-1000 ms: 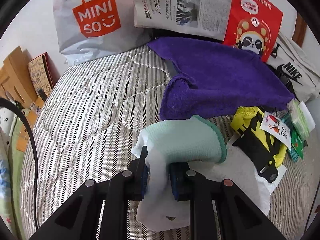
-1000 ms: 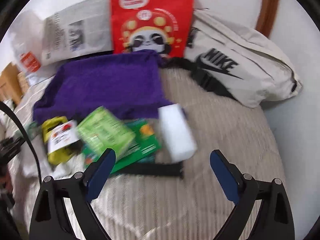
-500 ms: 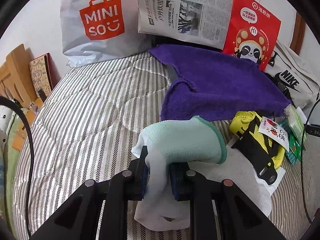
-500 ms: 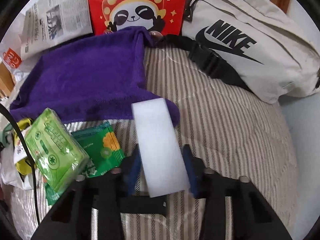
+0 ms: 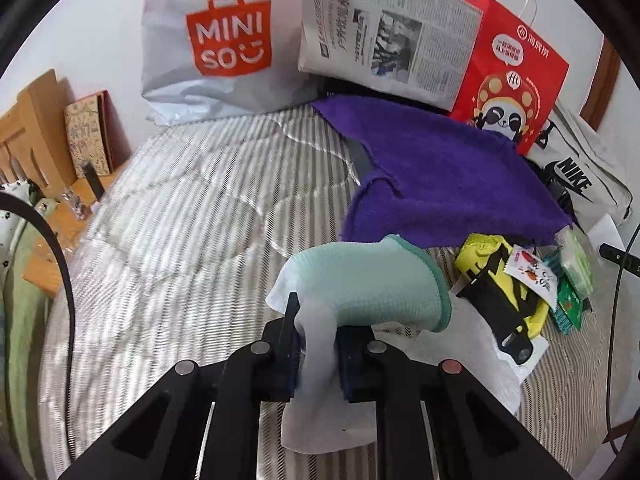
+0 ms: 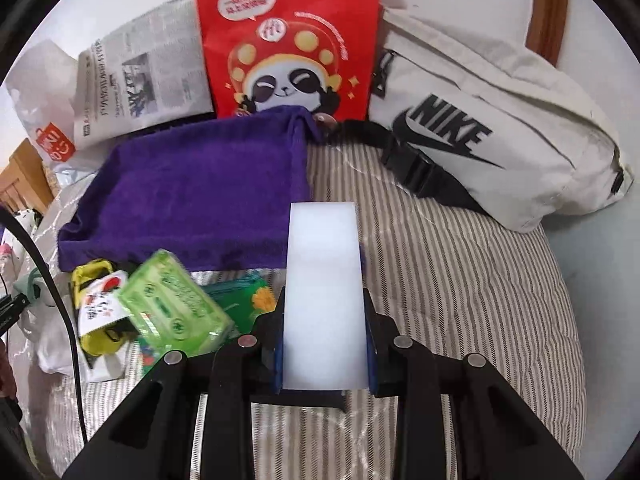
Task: Organize soft objects
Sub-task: 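Carry the glove and sponge block over the purple towel with both grippers, then open the left gripper to drop the glove while the right gripper releases the sponge on the towel, then grasp the green tissue pack with the right gripper while the left gripper grasps the white snack packet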
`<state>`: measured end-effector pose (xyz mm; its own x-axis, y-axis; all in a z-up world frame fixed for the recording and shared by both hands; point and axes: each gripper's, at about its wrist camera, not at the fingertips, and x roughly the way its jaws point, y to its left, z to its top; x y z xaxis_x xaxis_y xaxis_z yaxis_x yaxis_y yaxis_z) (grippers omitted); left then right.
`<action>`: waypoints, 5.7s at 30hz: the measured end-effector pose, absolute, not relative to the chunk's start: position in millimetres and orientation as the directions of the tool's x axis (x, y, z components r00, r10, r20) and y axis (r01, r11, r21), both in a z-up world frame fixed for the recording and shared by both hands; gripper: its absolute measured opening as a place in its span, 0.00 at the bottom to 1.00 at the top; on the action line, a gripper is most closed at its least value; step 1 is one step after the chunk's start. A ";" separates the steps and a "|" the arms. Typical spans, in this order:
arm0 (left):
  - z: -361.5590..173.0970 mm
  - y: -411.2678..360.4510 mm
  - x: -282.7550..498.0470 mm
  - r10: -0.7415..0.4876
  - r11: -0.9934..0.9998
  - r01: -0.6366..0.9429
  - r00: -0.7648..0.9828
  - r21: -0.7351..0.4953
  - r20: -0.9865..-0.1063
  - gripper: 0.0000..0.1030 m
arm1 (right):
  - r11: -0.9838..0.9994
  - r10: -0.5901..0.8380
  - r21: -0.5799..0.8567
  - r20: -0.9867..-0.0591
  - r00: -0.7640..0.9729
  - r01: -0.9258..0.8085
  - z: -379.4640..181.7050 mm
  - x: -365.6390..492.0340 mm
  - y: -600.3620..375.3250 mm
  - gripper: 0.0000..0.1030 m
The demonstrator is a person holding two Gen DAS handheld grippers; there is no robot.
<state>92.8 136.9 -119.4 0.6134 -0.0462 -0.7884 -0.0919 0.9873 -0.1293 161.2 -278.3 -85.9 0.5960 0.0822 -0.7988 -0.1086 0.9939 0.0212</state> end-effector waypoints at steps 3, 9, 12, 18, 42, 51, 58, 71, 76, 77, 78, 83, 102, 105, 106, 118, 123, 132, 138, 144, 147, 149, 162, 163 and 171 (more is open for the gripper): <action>-108.5 139.8 87.8 -0.035 0.989 -0.090 0.625 -0.116 -0.780 0.14 | 0.991 0.104 0.029 -0.791 0.602 -0.132 -79.5 159.4 -267.9 0.29; -83.8 145.4 81.8 -0.026 0.988 -0.099 0.657 -0.121 -0.754 0.14 | 0.983 0.139 0.039 -0.788 0.600 -0.178 -70.0 161.1 -245.4 0.29; -68.4 143.9 82.0 -0.046 0.987 -0.084 0.673 -0.137 -0.738 0.14 | 0.979 0.155 0.038 -0.785 0.600 -0.202 -63.8 164.5 -234.9 0.29; -48.2 129.6 99.4 -0.054 0.990 -0.055 0.691 -0.126 -0.721 0.14 | 0.973 0.171 0.039 -0.779 0.603 -0.226 -57.9 174.0 -223.5 0.29; -60.4 92.5 239.2 -0.212 0.964 0.016 0.653 -0.266 -0.727 0.14 | 0.983 0.125 0.016 -0.785 0.607 -0.181 -87.9 304.0 -205.3 0.29; -84.2 79.2 285.2 -0.220 0.966 0.023 0.604 -0.258 -0.766 0.14 | 0.978 0.087 -0.044 -0.803 0.590 -0.205 -105.8 336.6 -192.3 0.29; -100.0 75.3 311.3 -0.201 0.971 0.010 0.562 -0.237 -0.802 0.14 | 0.974 0.073 -0.061 -0.832 0.551 -0.220 -121.4 350.9 -187.9 0.29; -122.9 70.0 317.8 -0.139 0.985 -0.017 0.500 -0.170 -0.855 0.16 | 0.967 0.067 -0.063 -0.872 0.484 -0.247 -139.4 361.6 -182.2 0.29; -125.4 65.7 315.9 -0.130 0.988 -0.009 0.489 -0.153 -0.862 0.25 | 0.965 0.066 -0.061 -0.884 0.463 -0.254 -141.0 366.2 -185.6 0.37; -126.8 63.1 315.1 -0.122 0.990 -0.005 0.482 -0.142 -0.868 0.26 | 0.965 0.068 -0.060 -0.884 0.463 -0.256 -140.3 366.3 -186.3 0.39; -126.6 61.5 314.0 -0.113 0.992 -0.001 0.477 -0.129 -0.872 0.30 | 0.964 0.078 -0.050 -0.884 0.461 -0.260 -139.6 366.2 -186.9 0.40; -123.7 61.6 304.9 -0.121 0.991 0.007 0.477 -0.134 -0.870 0.43 | 0.960 0.085 -0.058 -0.872 0.482 -0.274 -130.4 357.5 -186.0 0.56; -87.3 46.1 246.6 -0.050 0.998 0.057 0.474 -0.026 -0.879 0.66 | 0.973 0.115 -0.017 -0.825 0.554 -0.229 -63.5 294.6 -207.0 0.62; -78.6 47.4 231.9 -0.068 0.997 0.065 0.479 -0.042 -0.875 0.66 | 0.974 0.116 -0.013 -0.827 0.550 -0.224 -58.8 274.7 -211.3 0.62; -76.5 44.1 228.2 -0.066 0.997 0.068 0.482 -0.038 -0.873 0.66 | 0.975 0.114 -0.015 -0.825 0.554 -0.223 -58.0 268.0 -209.9 0.62; -46.9 54.0 147.9 -0.123 0.992 0.065 0.541 -0.104 -0.832 0.66 | 0.951 0.227 0.078 -0.836 0.500 -0.300 -65.3 169.2 -218.7 0.72; -55.7 59.4 125.0 -0.170 0.984 0.041 0.538 -0.175 -0.826 0.66 | 0.926 0.194 -0.012 -0.843 0.502 -0.377 -81.7 157.0 -197.9 0.72; -73.5 63.4 105.7 -0.176 0.980 0.011 0.517 -0.199 -0.837 0.66 | 0.912 0.103 -0.126 -0.850 0.516 -0.390 -109.6 178.3 -185.2 0.72; -86.0 57.4 105.7 -0.185 0.979 0.021 0.489 -0.200 -0.852 0.66 | 0.924 0.195 0.000 -0.860 0.471 -0.383 -115.0 192.2 -188.8 0.67; -85.5 53.7 103.3 -0.197 0.978 0.039 0.505 -0.206 -0.841 0.66 | 0.926 0.210 0.001 -0.833 0.512 -0.378 -102.8 180.0 -189.8 0.55; -87.3 52.0 104.1 -0.230 0.970 0.051 0.497 -0.237 -0.837 0.66 | 0.939 0.212 0.031 -0.836 0.506 -0.343 -98.6 175.8 -198.1 0.55; -87.7 47.8 103.6 -0.235 0.970 0.068 0.498 -0.232 -0.835 0.66 | 0.945 0.210 0.039 -0.833 0.512 -0.324 -94.8 172.0 -204.4 0.55; -92.1 29.7 111.3 -0.291 0.956 0.108 0.492 -0.274 -0.821 0.66 | 0.976 0.183 0.087 -0.820 0.543 -0.197 -85.8 143.5 -241.0 0.55; -90.1 23.0 112.7 -0.291 0.956 0.127 0.496 -0.263 -0.818 0.66 | 0.977 0.183 0.089 -0.817 0.546 -0.193 -85.0 141.4 -243.8 0.55; -81.1 -36.8 123.0 -0.285 0.937 0.332 0.537 -0.112 -0.794 0.67 | 0.988 0.133 0.064 -0.810 0.571 -0.140 -78.6 126.3 -272.1 0.55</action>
<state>123.0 -36.8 -81.1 0.5368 -0.2852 -0.7940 0.3317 0.9367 -0.1122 126.3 -272.1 -78.6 0.5708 0.1330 -0.8103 -0.1400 0.9881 0.0635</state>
